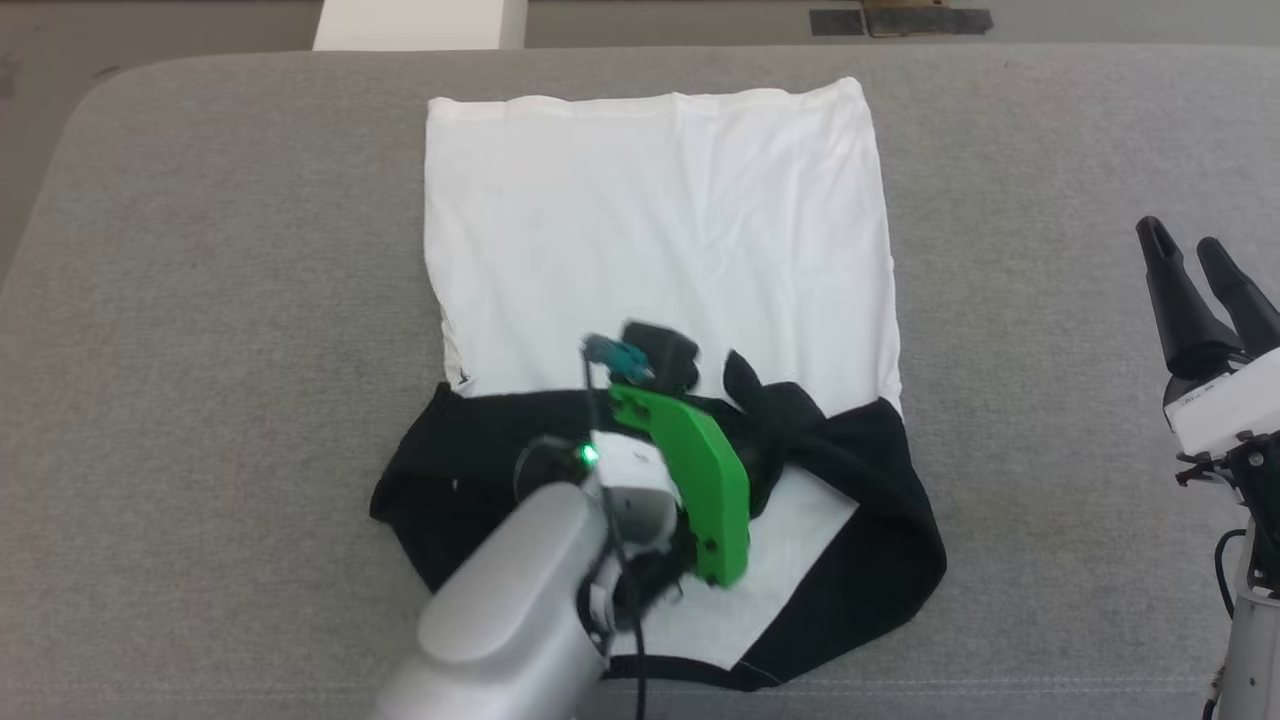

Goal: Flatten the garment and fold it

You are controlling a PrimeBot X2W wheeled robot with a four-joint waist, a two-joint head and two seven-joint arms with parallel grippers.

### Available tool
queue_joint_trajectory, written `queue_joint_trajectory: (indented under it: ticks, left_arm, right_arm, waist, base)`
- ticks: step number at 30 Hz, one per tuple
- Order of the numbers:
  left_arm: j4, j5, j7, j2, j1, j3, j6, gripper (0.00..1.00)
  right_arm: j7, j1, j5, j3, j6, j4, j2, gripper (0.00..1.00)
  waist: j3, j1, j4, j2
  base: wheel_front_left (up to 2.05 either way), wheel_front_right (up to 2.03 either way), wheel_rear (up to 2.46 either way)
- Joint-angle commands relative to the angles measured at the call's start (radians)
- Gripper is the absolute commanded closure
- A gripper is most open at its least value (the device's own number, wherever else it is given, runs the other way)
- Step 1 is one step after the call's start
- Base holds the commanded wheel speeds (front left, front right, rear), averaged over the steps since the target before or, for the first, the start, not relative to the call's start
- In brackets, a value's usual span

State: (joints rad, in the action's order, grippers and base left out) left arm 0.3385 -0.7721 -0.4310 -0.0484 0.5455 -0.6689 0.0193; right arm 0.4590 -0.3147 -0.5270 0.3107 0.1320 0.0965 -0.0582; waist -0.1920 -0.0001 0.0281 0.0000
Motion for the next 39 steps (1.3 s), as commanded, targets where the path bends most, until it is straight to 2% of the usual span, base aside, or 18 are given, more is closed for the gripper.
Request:
queue_joint_trajectory:
  ticks: [1, 5, 10, 11, 12, 13, 20, 23, 26, 28, 32, 35, 39]
  left_arm:
    - [0.020, -0.011, -0.016, -0.002, -0.019, -0.028, -0.004, 1.00]
    - [0.101, -0.005, -0.096, -0.003, -0.013, -0.106, 0.003, 1.00]
    - [0.160, 0.014, -0.124, -0.012, 0.008, -0.125, 0.015, 1.00]
    - [0.165, 0.009, -0.117, -0.011, 0.010, -0.119, 0.017, 0.87]
    - [0.169, 0.005, -0.125, -0.011, 0.011, -0.121, 0.015, 0.25]
    - [0.171, 0.000, -0.132, -0.011, 0.015, -0.119, 0.014, 0.00]
    - [0.069, -0.080, -0.195, -0.046, 0.043, -0.051, 0.007, 0.00]
    - [-0.025, -0.135, -0.175, -0.071, 0.048, 0.035, 0.029, 0.00]
    - [-0.105, -0.164, -0.105, -0.099, 0.050, 0.138, 0.064, 0.00]
    - [-0.147, -0.157, -0.016, -0.123, 0.049, 0.214, 0.087, 0.00]
    - [-0.189, -0.086, 0.231, -0.177, 0.036, 0.355, 0.126, 0.00]
    - [-0.202, -0.009, 0.429, -0.213, 0.007, 0.424, 0.136, 0.00]
    - [-0.208, 0.099, 0.619, -0.248, -0.040, 0.441, 0.133, 0.00]
  right_arm:
    - [0.000, 0.011, -0.001, -0.001, -0.001, -0.002, 0.003, 0.00]
    - [-0.009, 0.012, -0.005, 0.002, -0.001, -0.007, 0.005, 0.00]
    - [-0.018, 0.014, -0.007, 0.003, -0.001, -0.013, 0.006, 0.00]
    - [-0.020, 0.016, -0.007, 0.004, -0.001, -0.014, 0.006, 0.00]
    - [-0.022, 0.018, -0.007, 0.005, -0.001, -0.016, 0.006, 0.00]
    - [-0.023, 0.019, -0.006, 0.006, -0.001, -0.018, 0.006, 0.00]
    - [-0.026, 0.029, -0.003, 0.014, -0.001, -0.030, 0.007, 0.00]
    - [-0.024, 0.028, -0.001, 0.014, -0.001, -0.031, 0.007, 0.00]
    - [-0.020, 0.027, 0.003, 0.014, -0.001, -0.028, 0.008, 0.00]
    - [-0.015, 0.022, 0.007, 0.010, -0.001, -0.025, 0.008, 0.00]
    - [-0.003, 0.006, 0.016, 0.004, -0.001, -0.019, 0.008, 0.00]
    - [0.017, -0.020, 0.019, -0.003, -0.001, -0.023, 0.007, 0.00]
    - [0.043, -0.066, 0.029, -0.008, -0.001, -0.034, -0.006, 0.00]
  waist:
    - [-0.015, 0.0001, 0.020, 0.0000]
    - [-0.026, 0.0001, 0.032, 0.0000]
    - [-0.027, 0.0001, 0.033, 0.0000]
    - [-0.026, 0.0001, 0.031, 0.0000]
    - [-0.023, 0.0001, 0.029, 0.0000]
    - [-0.020, 0.0001, 0.026, 0.0000]
    - [0.015, 0.0001, -0.006, 0.0000]
    - [0.027, 0.0001, -0.023, 0.0000]
    - [0.035, 0.0001, -0.038, 0.0000]
    - [0.033, 0.0001, -0.046, 0.0000]
    - [0.014, 0.0001, -0.056, 0.0000]
    - [-0.013, 0.0001, -0.061, 0.0000]
    - [-0.065, 0.0001, -0.073, 0.0000]
  base:
    - [0.00, 0.00, 0.00]
    - [0.00, 0.00, 0.00]
    - [0.00, 0.00, 0.00]
    - [0.00, 0.00, 0.00]
    - [0.00, 0.00, 0.00]
    - [0.00, 0.00, 0.00]
    - [0.00, 0.00, 0.00]
    - [0.00, 0.00, 0.00]
    - [0.00, 0.00, 0.00]
    - [0.00, 0.00, 0.00]
    - [0.00, 0.00, 0.00]
    - [0.00, 0.00, 0.00]
    - [0.00, 0.00, 0.00]
